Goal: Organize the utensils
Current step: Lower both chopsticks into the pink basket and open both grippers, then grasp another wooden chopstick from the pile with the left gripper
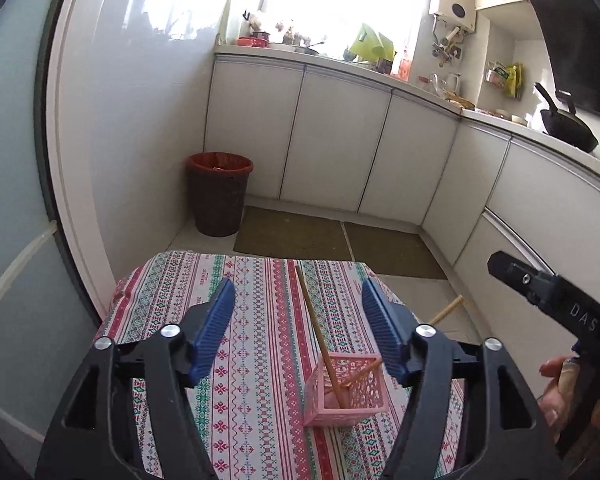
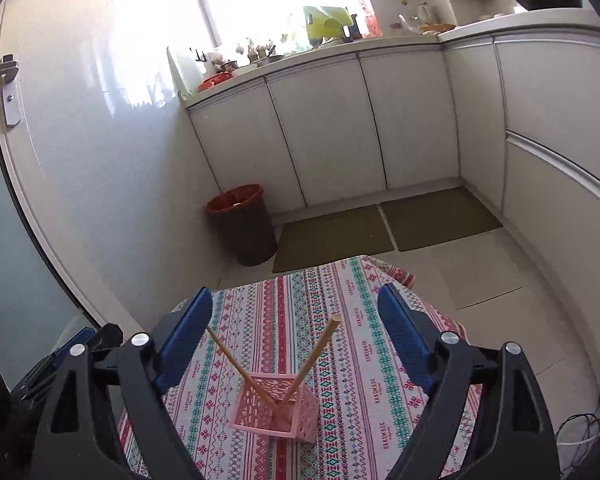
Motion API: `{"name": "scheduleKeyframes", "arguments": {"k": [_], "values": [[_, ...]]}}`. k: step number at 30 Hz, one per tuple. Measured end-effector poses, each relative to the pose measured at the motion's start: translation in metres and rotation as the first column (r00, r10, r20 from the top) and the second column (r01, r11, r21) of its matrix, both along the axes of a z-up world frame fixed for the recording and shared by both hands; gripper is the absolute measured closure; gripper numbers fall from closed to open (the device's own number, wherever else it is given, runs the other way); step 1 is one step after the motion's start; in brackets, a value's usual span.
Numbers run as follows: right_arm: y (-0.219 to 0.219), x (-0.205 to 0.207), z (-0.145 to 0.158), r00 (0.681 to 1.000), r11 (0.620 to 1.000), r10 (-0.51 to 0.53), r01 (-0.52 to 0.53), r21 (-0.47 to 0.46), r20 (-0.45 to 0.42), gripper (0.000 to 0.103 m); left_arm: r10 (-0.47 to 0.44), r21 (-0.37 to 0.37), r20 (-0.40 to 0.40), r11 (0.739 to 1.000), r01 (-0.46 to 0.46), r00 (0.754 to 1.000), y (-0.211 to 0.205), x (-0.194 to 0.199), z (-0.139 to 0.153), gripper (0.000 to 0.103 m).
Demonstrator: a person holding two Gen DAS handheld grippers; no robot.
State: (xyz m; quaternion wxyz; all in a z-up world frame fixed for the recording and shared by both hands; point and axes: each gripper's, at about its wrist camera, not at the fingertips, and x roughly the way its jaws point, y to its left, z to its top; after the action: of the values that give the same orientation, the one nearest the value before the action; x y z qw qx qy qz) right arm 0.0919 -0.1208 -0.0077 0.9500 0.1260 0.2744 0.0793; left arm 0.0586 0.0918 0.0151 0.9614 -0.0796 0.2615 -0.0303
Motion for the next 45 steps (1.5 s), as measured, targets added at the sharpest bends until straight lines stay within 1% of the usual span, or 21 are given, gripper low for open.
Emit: {"name": "scheduleKeyframes", "arguments": {"k": [2, 4, 6, 8, 9, 10, 11, 14, 16, 18, 19, 21, 22, 25, 27, 30, 34, 37, 41, 43, 45], "values": [[-0.006, -0.007, 0.003, 1.000, 0.999, -0.028, 0.028, -0.026, -0.001, 0.007, -0.020, 0.030, -0.011, 0.999, 0.021, 1.000, -0.006, -0.004, -0.003, 0.018], [-0.018, -0.016, 0.004, 0.997, 0.995, -0.079, 0.079, -0.057, 0.003, 0.007, -0.053, 0.047, -0.042, 0.997, 0.054, 0.998, -0.012, -0.007, -0.007, 0.008], [-0.030, -0.021, 0.005, 0.986, 0.980, -0.167, 0.166, -0.114, -0.006, 0.007, -0.112, 0.058, -0.105, 0.991, 0.118, 0.988, -0.019, -0.005, -0.015, 0.007], [-0.049, -0.026, 0.003, 0.965, 0.955, -0.261, 0.254, -0.152, -0.027, 0.007, -0.190, 0.077, -0.205, 0.975, 0.209, 0.960, -0.032, -0.002, -0.031, 0.007], [-0.059, -0.027, 0.002, 0.955, 0.946, -0.294, 0.284, -0.154, -0.043, 0.007, -0.236, 0.080, -0.273, 0.961, 0.266, 0.933, -0.040, 0.000, -0.043, 0.007], [-0.069, -0.031, -0.002, 0.941, 0.934, -0.333, 0.320, -0.156, -0.066, 0.007, -0.280, 0.075, -0.355, 0.942, 0.326, 0.892, -0.049, 0.002, -0.059, 0.007], [-0.082, -0.036, -0.006, 0.922, 0.921, -0.375, 0.358, -0.154, -0.098, 0.007, -0.311, 0.073, -0.455, 0.921, 0.383, 0.835, -0.061, 0.005, -0.080, 0.007], [-0.116, -0.050, -0.022, 0.872, 0.899, -0.437, 0.425, -0.101, -0.221, 0.007, -0.332, 0.078, -0.619, 0.876, 0.476, 0.712, -0.095, -0.001, -0.136, 0.008], [-0.138, -0.062, -0.036, 0.845, 0.893, -0.425, 0.449, 0.001, -0.324, 0.007, -0.386, 0.070, -0.671, 0.817, 0.572, 0.633, -0.123, -0.012, -0.163, 0.013], [-0.157, -0.074, -0.052, 0.820, 0.872, -0.385, 0.473, 0.124, -0.423, 0.007, -0.432, 0.074, -0.694, 0.753, 0.654, 0.576, -0.147, -0.022, -0.178, 0.022], [-0.163, -0.079, -0.060, 0.810, 0.859, -0.363, 0.482, 0.170, -0.461, 0.007, -0.451, 0.078, -0.702, 0.720, 0.689, 0.551, -0.158, -0.025, -0.182, 0.027], [-0.167, -0.083, -0.071, 0.793, 0.849, -0.327, 0.486, 0.208, -0.514, 0.007, -0.477, 0.087, -0.711, 0.669, 0.738, 0.517, -0.174, -0.029, -0.188, 0.034], [-0.167, -0.083, -0.075, 0.790, 0.855, -0.319, 0.479, 0.201, -0.524, 0.007, -0.479, 0.100, -0.713, 0.653, 0.751, 0.511, -0.181, -0.029, -0.190, 0.037], [-0.169, -0.085, -0.078, 0.781, 0.867, -0.344, 0.477, 0.144, -0.521, 0.007, -0.479, 0.112, -0.723, 0.631, 0.768, 0.498, -0.192, -0.025, -0.196, 0.039], [-0.175, -0.088, -0.080, 0.784, 0.865, -0.327, 0.473, 0.166, -0.528, 0.007, -0.481, 0.115, -0.726, 0.621, 0.776, 0.492, -0.198, -0.025, -0.201, 0.040], [-0.182, -0.089, -0.085, 0.779, 0.861, -0.306, 0.472, 0.191, -0.548, 0.007, -0.499, 0.096, -0.729, 0.603, 0.792, 0.468, -0.207, -0.026, -0.204, 0.044], [-0.187, -0.087, -0.089, 0.766, 0.856, -0.295, 0.478, 0.199, -0.571, 0.007, -0.507, 0.086, -0.745, 0.572, 0.816, 0.434, -0.225, -0.031, -0.214, 0.059], [-0.187, -0.087, -0.092, 0.762, 0.855, -0.282, 0.475, 0.207, -0.583, 0.007, -0.518, 0.072, -0.747, 0.559, 0.826, 0.416, -0.233, -0.035, -0.220, 0.077], [-0.183, -0.085, -0.098, 0.754, 0.862, -0.270, 0.466, 0.198, -0.598, 0.007, -0.539, 0.063, -0.729, 0.562, 0.825, 0.422, -0.238, -0.035, -0.226, 0.082], [-0.180, -0.083, -0.103, 0.741, 0.865, -0.266, 0.466, 0.186, -0.616, 0.007, -0.546, 0.067, -0.714, 0.570, 0.819, 0.439, -0.230, -0.034, -0.218, 0.089], [-0.176, -0.083, -0.112, 0.722, 0.865, -0.250, 0.466, 0.187, -0.645, 0.007, -0.545, 0.086, -0.694, 0.586, 0.806, 0.471, -0.219, -0.031, -0.208, 0.093]]}}
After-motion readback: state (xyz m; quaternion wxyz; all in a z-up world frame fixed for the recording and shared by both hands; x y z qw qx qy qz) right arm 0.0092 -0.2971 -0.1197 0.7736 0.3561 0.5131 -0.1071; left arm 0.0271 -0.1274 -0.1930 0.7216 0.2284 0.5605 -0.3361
